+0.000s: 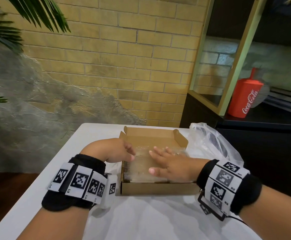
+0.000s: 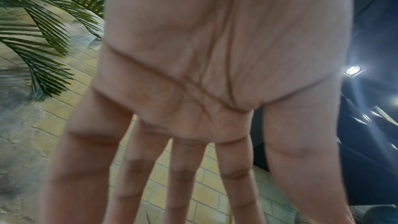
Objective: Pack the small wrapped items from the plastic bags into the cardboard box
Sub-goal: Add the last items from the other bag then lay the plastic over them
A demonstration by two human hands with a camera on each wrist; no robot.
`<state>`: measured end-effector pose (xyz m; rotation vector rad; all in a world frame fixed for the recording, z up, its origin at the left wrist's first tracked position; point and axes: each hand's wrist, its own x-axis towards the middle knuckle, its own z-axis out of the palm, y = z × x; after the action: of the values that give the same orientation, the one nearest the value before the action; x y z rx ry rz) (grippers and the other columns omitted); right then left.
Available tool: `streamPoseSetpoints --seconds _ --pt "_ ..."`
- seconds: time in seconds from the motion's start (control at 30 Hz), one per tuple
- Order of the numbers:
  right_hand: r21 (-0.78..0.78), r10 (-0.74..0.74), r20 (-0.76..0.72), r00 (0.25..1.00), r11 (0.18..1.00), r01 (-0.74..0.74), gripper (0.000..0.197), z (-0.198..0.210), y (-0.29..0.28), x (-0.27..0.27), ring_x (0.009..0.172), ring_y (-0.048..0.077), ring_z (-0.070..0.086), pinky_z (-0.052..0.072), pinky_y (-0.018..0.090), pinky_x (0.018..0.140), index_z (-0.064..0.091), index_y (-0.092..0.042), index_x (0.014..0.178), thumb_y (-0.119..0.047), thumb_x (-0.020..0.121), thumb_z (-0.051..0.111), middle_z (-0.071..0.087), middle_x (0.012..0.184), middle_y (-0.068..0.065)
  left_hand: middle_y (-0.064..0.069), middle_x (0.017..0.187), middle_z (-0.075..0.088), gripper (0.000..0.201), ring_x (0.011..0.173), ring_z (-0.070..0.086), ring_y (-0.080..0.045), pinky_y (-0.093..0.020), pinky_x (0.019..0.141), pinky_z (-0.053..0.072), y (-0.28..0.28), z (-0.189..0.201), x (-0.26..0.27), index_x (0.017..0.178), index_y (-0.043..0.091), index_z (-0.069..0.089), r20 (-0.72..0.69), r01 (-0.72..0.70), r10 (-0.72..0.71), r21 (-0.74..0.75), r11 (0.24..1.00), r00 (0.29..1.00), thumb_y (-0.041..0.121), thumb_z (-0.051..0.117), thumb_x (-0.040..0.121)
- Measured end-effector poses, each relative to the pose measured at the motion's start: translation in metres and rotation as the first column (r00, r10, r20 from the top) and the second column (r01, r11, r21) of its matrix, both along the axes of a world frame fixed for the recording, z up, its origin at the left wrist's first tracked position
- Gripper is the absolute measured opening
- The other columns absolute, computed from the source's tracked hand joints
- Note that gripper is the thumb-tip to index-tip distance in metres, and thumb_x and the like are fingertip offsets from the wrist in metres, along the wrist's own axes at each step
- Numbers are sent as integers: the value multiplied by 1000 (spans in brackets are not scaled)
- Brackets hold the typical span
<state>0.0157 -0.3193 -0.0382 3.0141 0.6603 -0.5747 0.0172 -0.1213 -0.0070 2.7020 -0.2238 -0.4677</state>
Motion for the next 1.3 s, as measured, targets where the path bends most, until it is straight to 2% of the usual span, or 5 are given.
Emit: streamPoseSetpoints --seconds 0.77,0.9,1.03,1.2,1.3 --pt "24 -37 37 999 999 36 80 -8 10 0 144 25 -14 -7 48 115 -8 -29 148 -69 86 25 -18 156 2 -1 147 38 41 133 37 -21 -29 105 29 -2 1 2 137 30 43 75 -38 42 -64 997 996 28 48 96" --pt "136 -132 40 990 983 125 74 9 -7 16 146 24 6 4 52 117 9 -29 149 -66 88 29 5 158 0 2 147 38 41 131 39 -20 -28 101 30 0 5 1 136 32 43 110 -35 46 -98 995 993 30 47 96" --pt "333 -403 225 887 887 319 60 31 -53 21 127 22 42 34 32 102 39 -19 139 -48 88 51 41 144 4 2 146 39 42 130 39 -20 -29 100 31 0 7 -2 136 31 43 128 -25 44 -146 989 991 34 50 94" --pt "6 -634 201 747 763 646 77 18 -111 18 124 29 46 40 46 103 35 -20 139 -38 74 71 48 136 9 2 145 40 41 128 42 -20 -29 98 34 -5 8 -2 132 30 46 150 -14 49 -223 975 987 34 54 92" --pt "33 -606 256 753 784 620 49 9 -121 15 109 24 56 48 34 92 44 -15 133 -14 86 58 57 122 9 1 138 47 38 125 44 -18 -27 93 36 -7 8 -2 128 30 51 174 -22 78 -300 954 982 34 57 91"
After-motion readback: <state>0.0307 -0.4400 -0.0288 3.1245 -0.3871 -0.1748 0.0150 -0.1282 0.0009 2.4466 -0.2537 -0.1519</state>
